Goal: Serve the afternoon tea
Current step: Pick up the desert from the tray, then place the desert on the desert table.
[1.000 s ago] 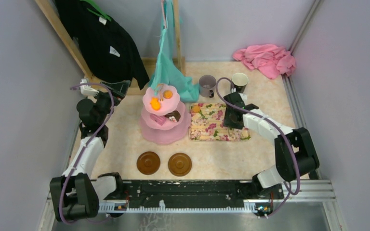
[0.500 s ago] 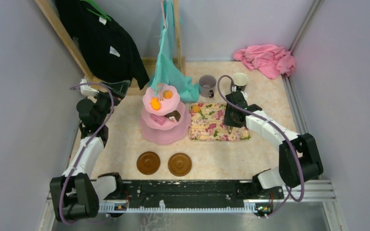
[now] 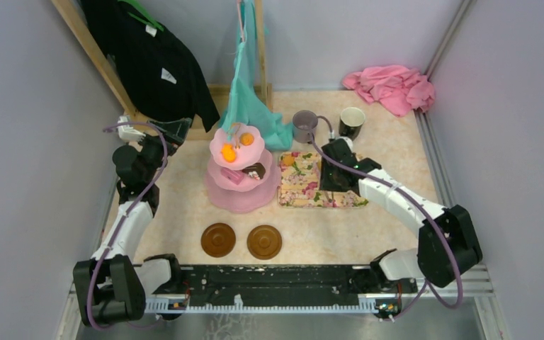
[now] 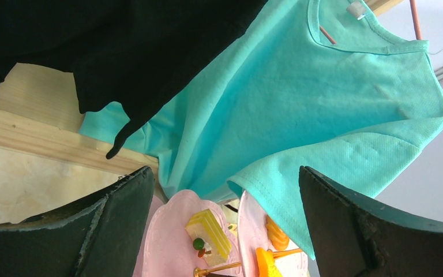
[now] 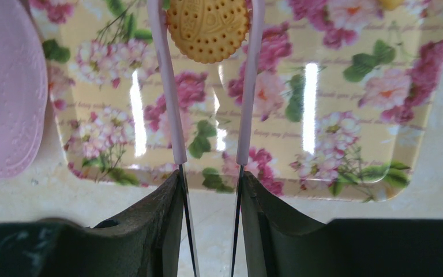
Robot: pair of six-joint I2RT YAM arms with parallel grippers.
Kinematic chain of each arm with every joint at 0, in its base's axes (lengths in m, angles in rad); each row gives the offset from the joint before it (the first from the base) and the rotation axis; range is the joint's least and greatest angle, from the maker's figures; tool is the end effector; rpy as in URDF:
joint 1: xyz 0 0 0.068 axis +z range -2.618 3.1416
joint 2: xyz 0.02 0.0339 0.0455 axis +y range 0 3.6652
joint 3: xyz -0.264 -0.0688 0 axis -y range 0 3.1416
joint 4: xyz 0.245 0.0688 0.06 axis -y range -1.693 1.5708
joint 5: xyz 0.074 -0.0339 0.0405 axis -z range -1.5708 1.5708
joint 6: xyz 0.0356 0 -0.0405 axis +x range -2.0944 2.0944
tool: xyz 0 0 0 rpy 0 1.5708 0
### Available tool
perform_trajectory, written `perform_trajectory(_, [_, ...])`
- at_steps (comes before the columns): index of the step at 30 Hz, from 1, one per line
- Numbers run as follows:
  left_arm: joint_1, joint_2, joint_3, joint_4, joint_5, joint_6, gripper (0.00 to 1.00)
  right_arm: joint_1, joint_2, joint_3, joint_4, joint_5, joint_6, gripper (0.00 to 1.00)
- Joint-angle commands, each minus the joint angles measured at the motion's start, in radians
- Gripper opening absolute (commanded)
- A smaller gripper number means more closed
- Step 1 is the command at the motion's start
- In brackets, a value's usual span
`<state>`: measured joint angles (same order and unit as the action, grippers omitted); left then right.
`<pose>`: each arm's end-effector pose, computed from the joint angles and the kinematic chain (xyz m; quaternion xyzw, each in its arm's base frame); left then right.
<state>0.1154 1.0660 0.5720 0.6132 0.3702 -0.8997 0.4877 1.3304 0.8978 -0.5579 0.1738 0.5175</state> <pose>0.2428 0.0152 0.2940 -0.1968 0.6371 -0.3939 0.6327 0.2366 0.1185 0.2305 0.0391 0.9541 0.0644 0.2898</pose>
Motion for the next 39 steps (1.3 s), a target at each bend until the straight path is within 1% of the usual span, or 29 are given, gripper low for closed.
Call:
perform_trajectory(1, [0.008,-0.006,-0.004,0.021,0.003,0.018,0.99,0.099,-0.045,0.062,-0.001,0.019,0.027,0.21])
perform_trajectory(9, [0.008,0.000,-0.003,0.022,0.006,0.016,0.99,0.253,-0.004,0.130,0.000,0.052,0.060,0.21])
perform_trajectory(17, [0.007,-0.003,-0.003,0.020,0.004,0.018,0.99,0.345,0.092,0.207,0.013,0.054,0.063,0.21])
perform_trajectory(25, [0.009,-0.002,-0.003,0.019,0.006,0.018,0.99,0.388,0.159,0.234,0.068,0.046,0.053,0.20])
perform_trajectory(39, [0.009,0.003,-0.003,0.020,0.003,0.021,0.99,0.407,0.237,0.236,0.189,0.039,0.013,0.21])
